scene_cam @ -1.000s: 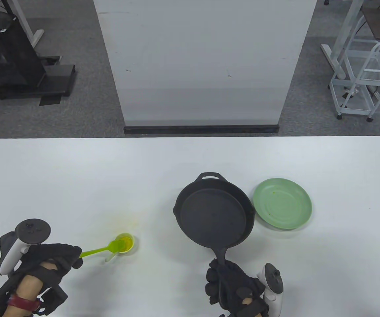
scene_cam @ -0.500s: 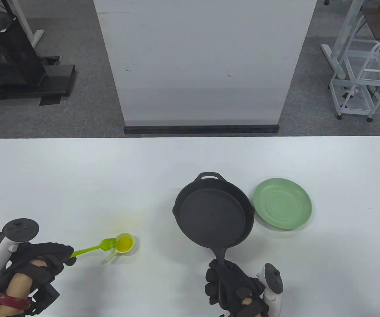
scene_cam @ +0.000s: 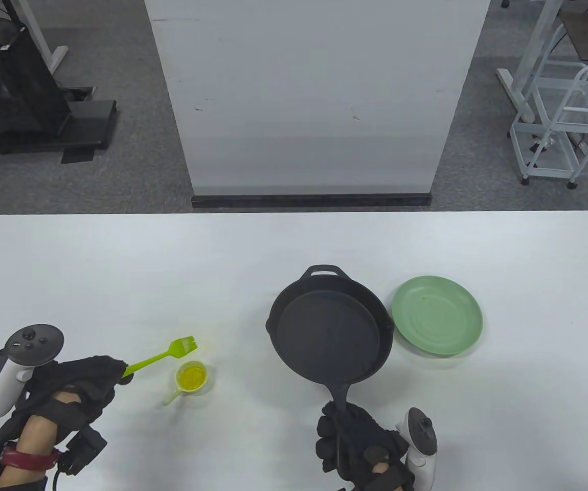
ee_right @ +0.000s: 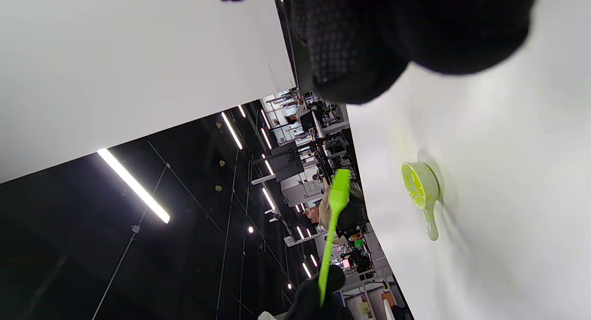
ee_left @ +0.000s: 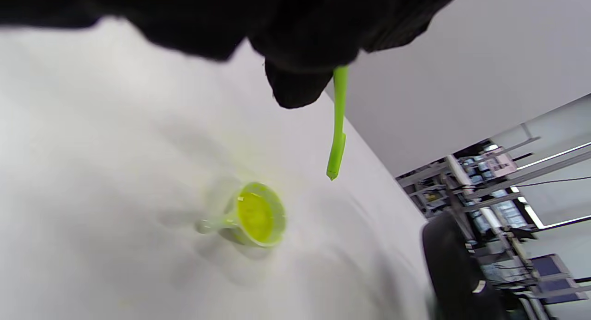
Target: Brush oil on frying pan surface
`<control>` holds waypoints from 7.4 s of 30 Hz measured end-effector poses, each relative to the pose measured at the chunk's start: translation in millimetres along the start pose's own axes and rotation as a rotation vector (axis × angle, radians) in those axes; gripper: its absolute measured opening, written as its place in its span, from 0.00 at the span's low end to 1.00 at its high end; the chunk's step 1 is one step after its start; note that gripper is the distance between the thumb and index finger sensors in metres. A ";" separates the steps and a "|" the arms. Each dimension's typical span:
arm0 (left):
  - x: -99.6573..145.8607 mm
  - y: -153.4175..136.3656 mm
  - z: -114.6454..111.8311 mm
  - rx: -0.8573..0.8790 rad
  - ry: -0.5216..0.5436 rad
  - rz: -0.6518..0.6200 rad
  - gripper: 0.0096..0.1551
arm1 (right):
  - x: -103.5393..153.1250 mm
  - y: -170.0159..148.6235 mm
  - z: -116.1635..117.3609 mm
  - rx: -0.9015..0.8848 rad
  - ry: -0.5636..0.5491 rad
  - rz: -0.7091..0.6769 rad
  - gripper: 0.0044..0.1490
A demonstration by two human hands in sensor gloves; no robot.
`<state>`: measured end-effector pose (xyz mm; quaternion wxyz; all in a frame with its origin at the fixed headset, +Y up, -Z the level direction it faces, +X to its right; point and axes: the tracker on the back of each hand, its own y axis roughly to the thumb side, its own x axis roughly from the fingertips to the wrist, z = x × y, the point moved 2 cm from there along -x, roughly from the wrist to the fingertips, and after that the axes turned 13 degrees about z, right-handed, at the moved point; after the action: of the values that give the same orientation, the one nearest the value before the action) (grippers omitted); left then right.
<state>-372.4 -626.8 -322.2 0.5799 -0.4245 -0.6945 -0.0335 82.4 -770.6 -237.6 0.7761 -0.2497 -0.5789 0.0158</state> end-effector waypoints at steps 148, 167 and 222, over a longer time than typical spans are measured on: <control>-10.6 200.8 -125.3 -0.783 0.077 -0.025 0.26 | 0.1 -0.2 0.6 -0.013 0.012 -0.006 0.36; 2.5 220.4 -156.3 -0.776 -0.001 -0.133 0.27 | -0.6 0.3 4.0 0.007 0.024 -0.004 0.37; -36.9 100.0 -93.0 -0.061 -0.287 -0.175 0.26 | 0.9 4.4 0.8 -0.008 0.035 -0.007 0.37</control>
<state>-238.5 -633.5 -367.3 0.4566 -0.3800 -0.8032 -0.0439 83.1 -766.2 -238.4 0.7850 -0.2510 -0.5663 0.0064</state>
